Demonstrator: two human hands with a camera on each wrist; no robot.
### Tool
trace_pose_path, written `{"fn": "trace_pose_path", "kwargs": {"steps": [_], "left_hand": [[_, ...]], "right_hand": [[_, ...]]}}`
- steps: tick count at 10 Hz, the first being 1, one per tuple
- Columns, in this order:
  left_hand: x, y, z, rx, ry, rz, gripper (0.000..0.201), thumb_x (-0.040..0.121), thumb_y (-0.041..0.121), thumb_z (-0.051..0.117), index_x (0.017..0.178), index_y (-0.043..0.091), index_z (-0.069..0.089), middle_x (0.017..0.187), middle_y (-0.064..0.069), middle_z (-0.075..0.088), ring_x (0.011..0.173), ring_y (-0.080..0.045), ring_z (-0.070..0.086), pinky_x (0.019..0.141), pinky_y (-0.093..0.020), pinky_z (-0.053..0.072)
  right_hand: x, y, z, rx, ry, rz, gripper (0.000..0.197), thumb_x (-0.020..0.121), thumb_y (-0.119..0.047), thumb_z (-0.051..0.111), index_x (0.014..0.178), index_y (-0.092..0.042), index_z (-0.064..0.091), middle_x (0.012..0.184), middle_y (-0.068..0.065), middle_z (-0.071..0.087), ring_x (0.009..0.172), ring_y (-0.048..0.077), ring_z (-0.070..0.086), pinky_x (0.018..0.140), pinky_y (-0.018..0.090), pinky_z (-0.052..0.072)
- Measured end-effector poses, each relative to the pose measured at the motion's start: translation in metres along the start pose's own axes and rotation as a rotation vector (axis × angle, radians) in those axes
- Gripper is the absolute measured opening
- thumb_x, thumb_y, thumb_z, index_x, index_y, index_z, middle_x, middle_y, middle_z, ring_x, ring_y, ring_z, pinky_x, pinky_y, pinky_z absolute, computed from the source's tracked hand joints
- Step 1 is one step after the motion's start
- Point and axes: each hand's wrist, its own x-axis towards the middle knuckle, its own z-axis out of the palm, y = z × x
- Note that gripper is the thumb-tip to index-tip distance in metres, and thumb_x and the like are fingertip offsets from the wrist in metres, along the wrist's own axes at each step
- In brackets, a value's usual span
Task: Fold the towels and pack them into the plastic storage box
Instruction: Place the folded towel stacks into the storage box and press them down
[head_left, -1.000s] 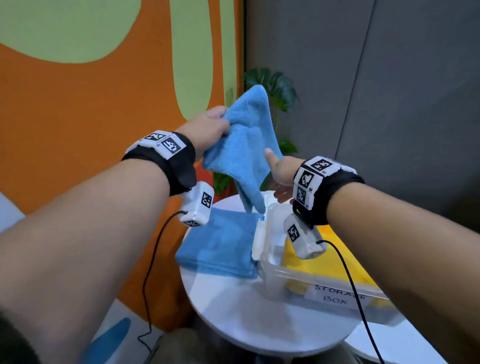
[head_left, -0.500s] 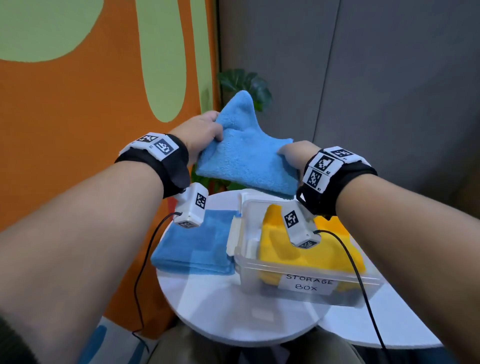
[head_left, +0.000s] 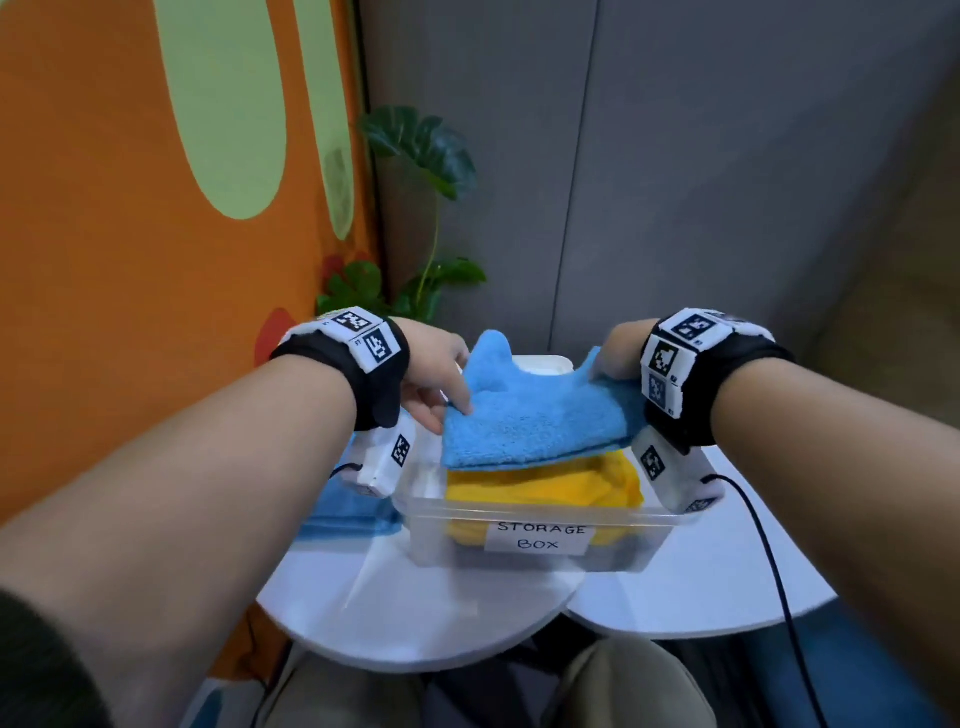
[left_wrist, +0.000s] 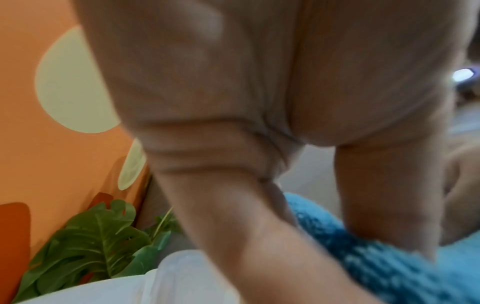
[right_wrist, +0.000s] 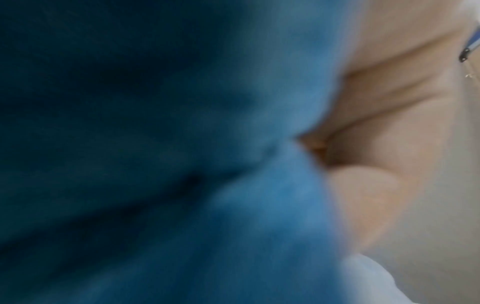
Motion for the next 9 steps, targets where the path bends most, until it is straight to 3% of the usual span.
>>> {"fn": "trace_pose_path", "kwargs": {"steps": [1, 2, 3, 4, 5, 6, 7, 8, 9], "left_hand": [[0.014, -0.002, 0.011, 0.168, -0.027, -0.092, 0.037, 0.087, 0.001, 0.066, 0.122, 0.004, 0.053, 0.078, -0.019, 0.065, 0.061, -0.022, 0.065, 0.068, -0.032, 0.061], [0.019, -0.002, 0.015, 0.266, -0.077, -0.171, 0.052, 0.080, 0.006, 0.074, 0.128, -0.001, 0.053, 0.092, -0.027, 0.069, 0.077, -0.028, 0.066, 0.090, -0.043, 0.055], [0.021, 0.001, 0.014, 0.305, -0.100, -0.201, 0.053, 0.080, 0.006, 0.075, 0.127, -0.003, 0.054, 0.087, -0.021, 0.065, 0.080, -0.028, 0.064, 0.096, -0.043, 0.052], [0.018, 0.004, 0.012, 0.339, -0.077, -0.181, 0.053, 0.079, 0.007, 0.077, 0.126, -0.003, 0.055, 0.092, -0.023, 0.069, 0.080, -0.027, 0.065, 0.095, -0.042, 0.053], [0.013, 0.013, 0.012, 0.414, 0.003, -0.166, 0.062, 0.076, 0.016, 0.081, 0.126, -0.001, 0.050, 0.101, -0.018, 0.072, 0.083, -0.026, 0.070, 0.086, -0.043, 0.057], [0.011, 0.023, 0.012, 0.735, 0.243, -0.006, 0.072, 0.072, 0.037, 0.083, 0.123, 0.009, 0.041, 0.105, -0.006, 0.060, 0.088, -0.023, 0.063, 0.069, -0.035, 0.053], [0.015, 0.032, 0.020, 0.949, 0.267, 0.140, 0.067, 0.072, 0.045, 0.080, 0.124, 0.018, 0.049, 0.116, -0.005, 0.052, 0.090, -0.021, 0.053, 0.068, -0.030, 0.043], [0.023, 0.035, 0.031, 1.044, 0.140, 0.156, 0.074, 0.067, 0.047, 0.083, 0.130, 0.025, 0.050, 0.122, -0.003, 0.050, 0.102, -0.022, 0.054, 0.075, -0.029, 0.046], [0.031, 0.033, 0.042, 1.087, 0.022, 0.104, 0.083, 0.067, 0.047, 0.083, 0.136, 0.023, 0.044, 0.127, -0.003, 0.051, 0.110, -0.024, 0.053, 0.079, -0.032, 0.043]], "right_hand": [[0.000, 0.009, 0.015, 0.070, -0.102, -0.026, 0.013, 0.091, -0.020, 0.060, 0.091, -0.007, 0.063, 0.096, 0.008, 0.064, 0.083, 0.025, 0.059, 0.075, 0.027, 0.048], [0.005, 0.014, 0.020, 0.144, -0.182, -0.002, 0.014, 0.086, -0.011, 0.066, 0.076, -0.002, 0.068, 0.074, 0.013, 0.069, 0.062, 0.024, 0.063, 0.065, 0.030, 0.057], [0.002, 0.010, 0.018, 0.092, -0.183, -0.036, 0.019, 0.084, -0.006, 0.067, 0.066, -0.007, 0.060, 0.062, 0.007, 0.064, 0.046, 0.014, 0.060, 0.039, 0.016, 0.045], [0.005, 0.010, 0.016, -0.046, -0.175, -0.058, 0.021, 0.081, -0.011, 0.071, 0.064, -0.014, 0.060, 0.063, 0.000, 0.064, 0.052, 0.010, 0.061, 0.041, 0.017, 0.045], [0.017, 0.012, 0.018, -0.113, -0.169, -0.039, 0.012, 0.072, -0.019, 0.080, 0.068, -0.013, 0.070, 0.060, -0.006, 0.070, 0.063, 0.014, 0.071, 0.045, 0.017, 0.046], [0.017, 0.007, 0.018, -0.155, -0.040, -0.102, 0.019, 0.075, -0.026, 0.078, 0.085, -0.018, 0.063, 0.074, -0.007, 0.059, 0.076, 0.022, 0.065, 0.055, 0.025, 0.045], [0.019, -0.006, 0.017, -0.216, 0.073, -0.096, 0.044, 0.052, -0.049, 0.086, 0.068, -0.027, 0.051, 0.080, -0.007, 0.057, 0.068, 0.020, 0.058, 0.069, 0.032, 0.052], [0.024, -0.017, 0.018, -0.289, -0.077, -0.131, 0.074, 0.026, -0.065, 0.082, 0.090, -0.033, 0.065, 0.101, -0.008, 0.066, 0.090, 0.021, 0.065, 0.084, 0.038, 0.053], [0.016, -0.027, 0.022, -0.473, -0.248, -0.164, 0.115, 0.006, -0.068, 0.078, 0.117, -0.042, 0.060, 0.118, -0.011, 0.063, 0.104, 0.020, 0.062, 0.091, 0.041, 0.049]]}}
